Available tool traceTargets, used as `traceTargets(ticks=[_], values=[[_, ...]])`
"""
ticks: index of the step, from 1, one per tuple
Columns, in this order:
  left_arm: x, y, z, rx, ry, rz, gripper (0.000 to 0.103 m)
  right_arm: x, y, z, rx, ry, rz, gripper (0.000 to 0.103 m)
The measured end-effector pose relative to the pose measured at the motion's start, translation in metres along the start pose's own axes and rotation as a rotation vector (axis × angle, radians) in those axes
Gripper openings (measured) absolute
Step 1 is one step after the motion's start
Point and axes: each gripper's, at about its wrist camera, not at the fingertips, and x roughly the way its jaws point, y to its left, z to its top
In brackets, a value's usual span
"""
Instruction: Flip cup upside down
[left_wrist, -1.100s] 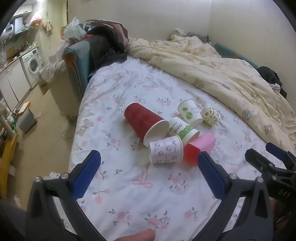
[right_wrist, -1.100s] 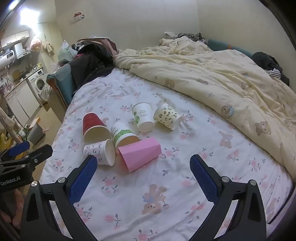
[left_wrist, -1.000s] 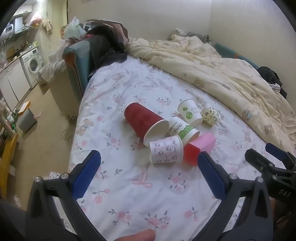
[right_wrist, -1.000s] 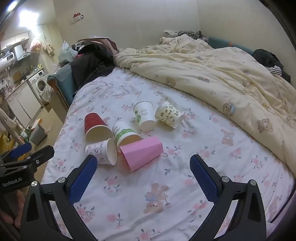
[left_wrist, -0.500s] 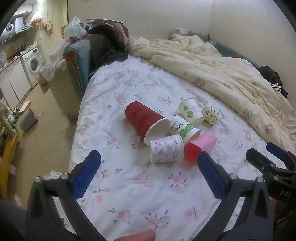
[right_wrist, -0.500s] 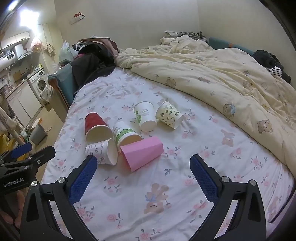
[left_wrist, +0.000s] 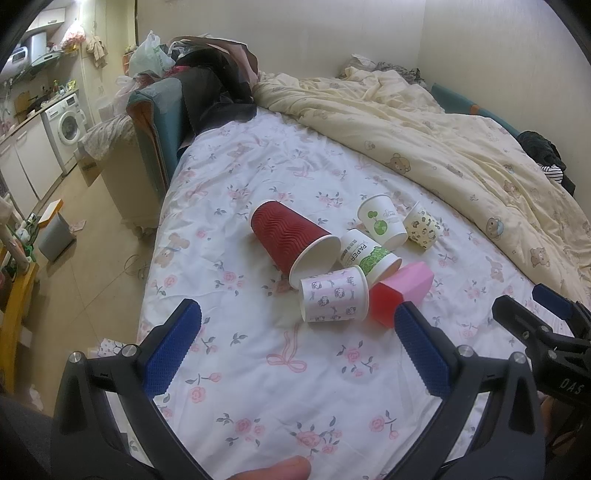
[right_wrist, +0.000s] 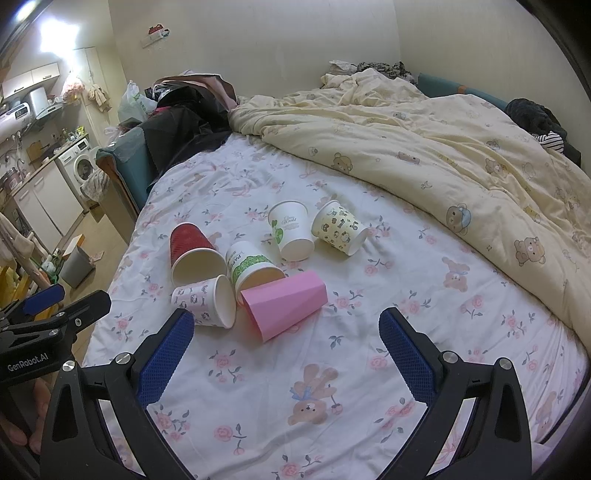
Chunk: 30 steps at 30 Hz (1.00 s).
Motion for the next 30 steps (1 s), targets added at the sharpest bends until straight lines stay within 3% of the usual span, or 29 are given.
traceTargets(ticks=[30], values=[[0.0036,0.0065,-0.0079,0.003,-0.002,-0.010,0.103,0.0017,0.0017,-0.0013,0.002,0.000,0.004,0.102]])
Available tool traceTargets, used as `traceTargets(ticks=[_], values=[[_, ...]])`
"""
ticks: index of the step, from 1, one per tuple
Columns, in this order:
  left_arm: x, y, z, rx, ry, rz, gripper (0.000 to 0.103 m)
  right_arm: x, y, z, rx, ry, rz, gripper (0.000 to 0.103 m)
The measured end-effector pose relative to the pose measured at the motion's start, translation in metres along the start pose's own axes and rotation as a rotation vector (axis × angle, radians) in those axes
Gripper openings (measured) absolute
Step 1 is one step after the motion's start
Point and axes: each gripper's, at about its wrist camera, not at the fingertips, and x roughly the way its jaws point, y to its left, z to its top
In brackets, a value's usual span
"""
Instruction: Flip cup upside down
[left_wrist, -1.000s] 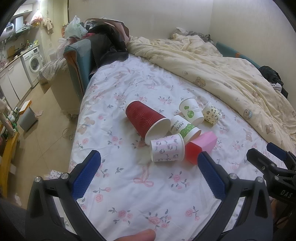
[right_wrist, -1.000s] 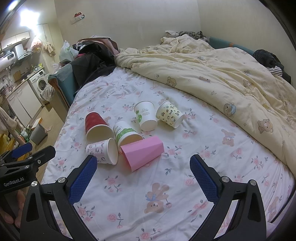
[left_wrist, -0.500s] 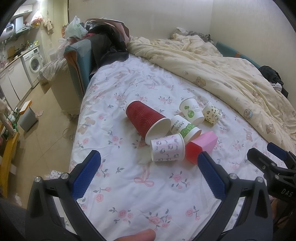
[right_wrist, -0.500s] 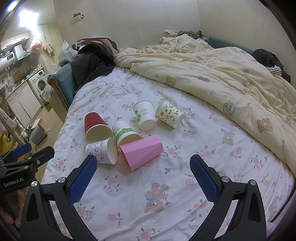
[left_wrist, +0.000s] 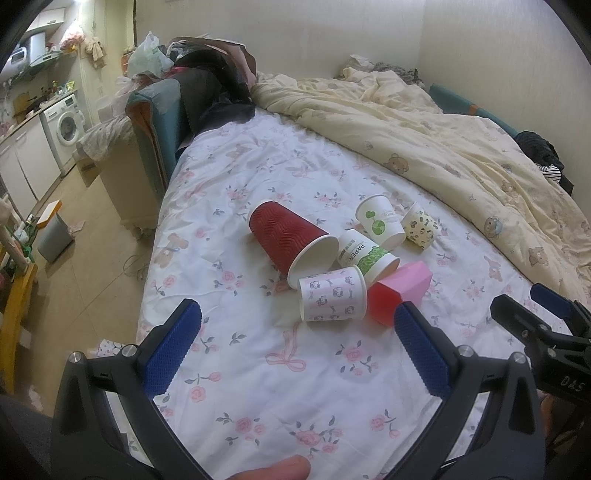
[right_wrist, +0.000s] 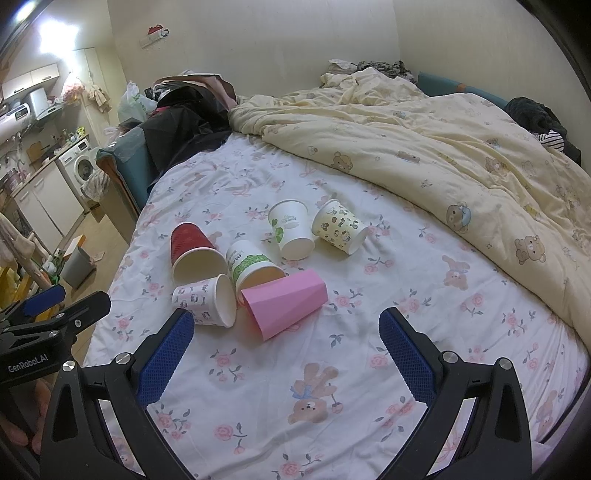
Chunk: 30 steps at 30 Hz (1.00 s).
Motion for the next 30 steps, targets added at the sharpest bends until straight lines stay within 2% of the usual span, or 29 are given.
traceTargets(ticks=[22,26,30], values=[[0.002,0.001,-0.004,0.002,0.015,0.009,0.103,0.000,-0.001,0.000,0.028,0.019,0.028,0.102],[0.000,0.004,0.008,0.025,0.022,-0.010,0.103,0.002,0.001,0.009,0.025,0.047,0.051,0.102],[0.000,0.009,0.036,0.064,0.015,-0.003,0.103,0.005,0.002,0.023,0.003,0.051,0.055,0.102]])
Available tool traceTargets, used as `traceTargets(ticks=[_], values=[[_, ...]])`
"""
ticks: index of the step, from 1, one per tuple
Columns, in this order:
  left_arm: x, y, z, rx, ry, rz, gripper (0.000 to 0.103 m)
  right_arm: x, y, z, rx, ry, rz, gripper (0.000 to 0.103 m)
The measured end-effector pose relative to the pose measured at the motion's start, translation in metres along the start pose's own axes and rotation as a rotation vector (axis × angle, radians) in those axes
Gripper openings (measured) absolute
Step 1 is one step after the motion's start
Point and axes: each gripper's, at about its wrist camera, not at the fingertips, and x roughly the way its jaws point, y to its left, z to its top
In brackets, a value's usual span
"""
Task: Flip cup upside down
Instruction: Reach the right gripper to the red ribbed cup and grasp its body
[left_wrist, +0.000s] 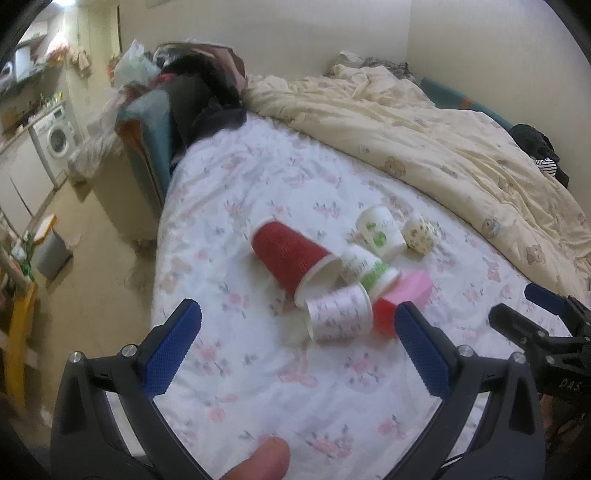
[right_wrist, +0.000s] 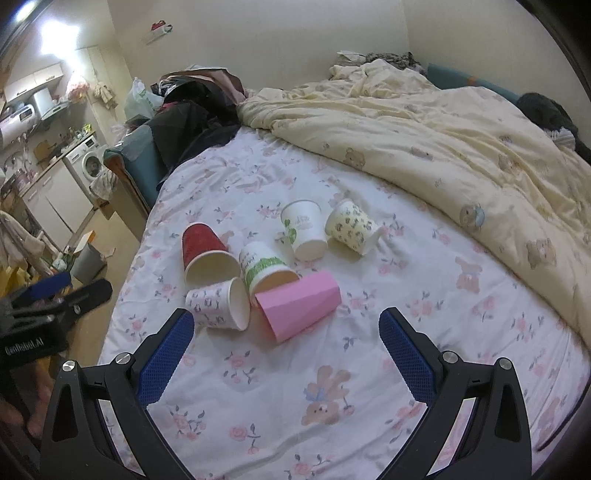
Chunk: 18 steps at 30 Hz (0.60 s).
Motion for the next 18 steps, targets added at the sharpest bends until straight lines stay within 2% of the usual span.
traceTargets(ticks=[5,13,18], values=[[0.009,0.012,0.027,-0.008,0.018,0.002,0.103,0.022,0.000,0.023,0.006,0.056,0.021,0.102],[0.048,0.042,0.042,-0.099,0.127,0.028,0.103,0.070,0.020,0.064,-0.045,0.153,0.076,0.102],[0.076,0.069,0.047,-0.157,0.203,0.111,0.103,0.109,0.041,0.087,-0.100,0.239,0.139,0.102]])
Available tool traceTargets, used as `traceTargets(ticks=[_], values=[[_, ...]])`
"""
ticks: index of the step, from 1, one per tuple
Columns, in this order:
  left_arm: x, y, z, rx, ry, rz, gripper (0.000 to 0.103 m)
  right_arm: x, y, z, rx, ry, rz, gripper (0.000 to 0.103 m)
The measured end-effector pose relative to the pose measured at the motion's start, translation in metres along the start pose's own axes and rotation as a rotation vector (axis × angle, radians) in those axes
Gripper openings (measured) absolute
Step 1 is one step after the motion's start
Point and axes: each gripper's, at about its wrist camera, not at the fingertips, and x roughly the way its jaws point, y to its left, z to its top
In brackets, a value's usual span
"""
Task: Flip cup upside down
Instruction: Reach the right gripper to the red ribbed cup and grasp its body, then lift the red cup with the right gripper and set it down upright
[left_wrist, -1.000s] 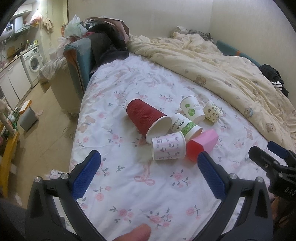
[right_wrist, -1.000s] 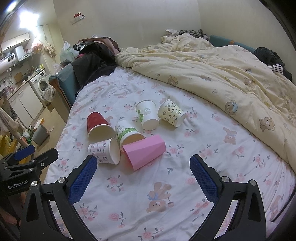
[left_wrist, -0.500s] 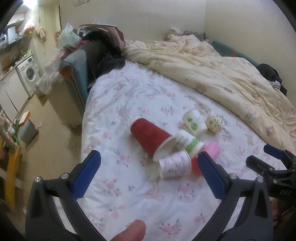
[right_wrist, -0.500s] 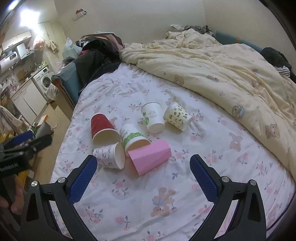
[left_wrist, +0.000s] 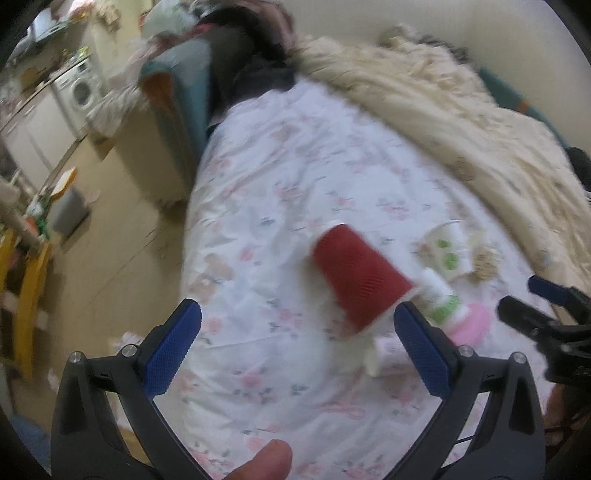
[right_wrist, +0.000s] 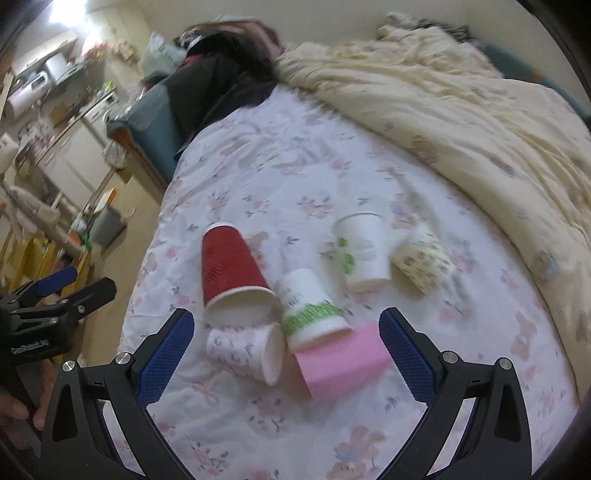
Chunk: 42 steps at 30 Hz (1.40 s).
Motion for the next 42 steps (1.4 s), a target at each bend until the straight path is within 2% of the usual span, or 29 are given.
traceTargets(ticks=[3,7,9,11,14,18,19,21,24,30,37,42], values=[[0.018,0.017,0.004,-0.072,0.062,0.020,0.103,0.026,0.008,0.021,-0.048,0.076,0.019,0.102],[0.036,0.035,0.003,-0.185,0.149,0.009,0.103,0.066,0.026,0.043,-0.131,0.180,0.034,0.102],[0.039,0.037,0.002,-0.195,0.162,0.019,0.103,0.083,0.034,0.050,-0.150,0.229,0.071,0.102],[0.040,0.038,0.001,-0.195,0.170,0.027,0.103,0.106,0.045,0.055,-0.163,0.315,0.108,0.102],[0.047,0.042,-0.001,-0.199,0.199,0.048,0.103,0.138,0.056,0.055,-0.166,0.415,0.117,0.101],[0.055,0.048,-0.004,-0.220,0.238,0.059,0.103,0.166,0.064,0.050,-0.166,0.492,0.091,0.097],[0.055,0.049,-0.005,-0.225,0.244,0.058,0.103,0.171,0.066,0.050,-0.174,0.494,0.069,0.091],[0.054,0.048,-0.005,-0.218,0.241,0.056,0.103,0.179,0.067,0.048,-0.187,0.503,0.028,0.089],[0.049,0.042,-0.003,-0.194,0.224,0.051,0.103,0.181,0.063,0.047,-0.155,0.514,0.024,0.080],[0.038,0.046,0.000,-0.198,0.190,0.043,0.103,0.148,0.052,0.058,-0.092,0.418,0.069,0.078],[0.026,0.046,-0.010,-0.207,0.172,0.024,0.103,0.084,0.046,0.056,-0.023,0.329,0.114,0.078],[0.006,0.026,-0.026,-0.128,0.116,0.033,0.103,0.045,0.047,0.037,-0.011,0.276,0.101,0.078]])
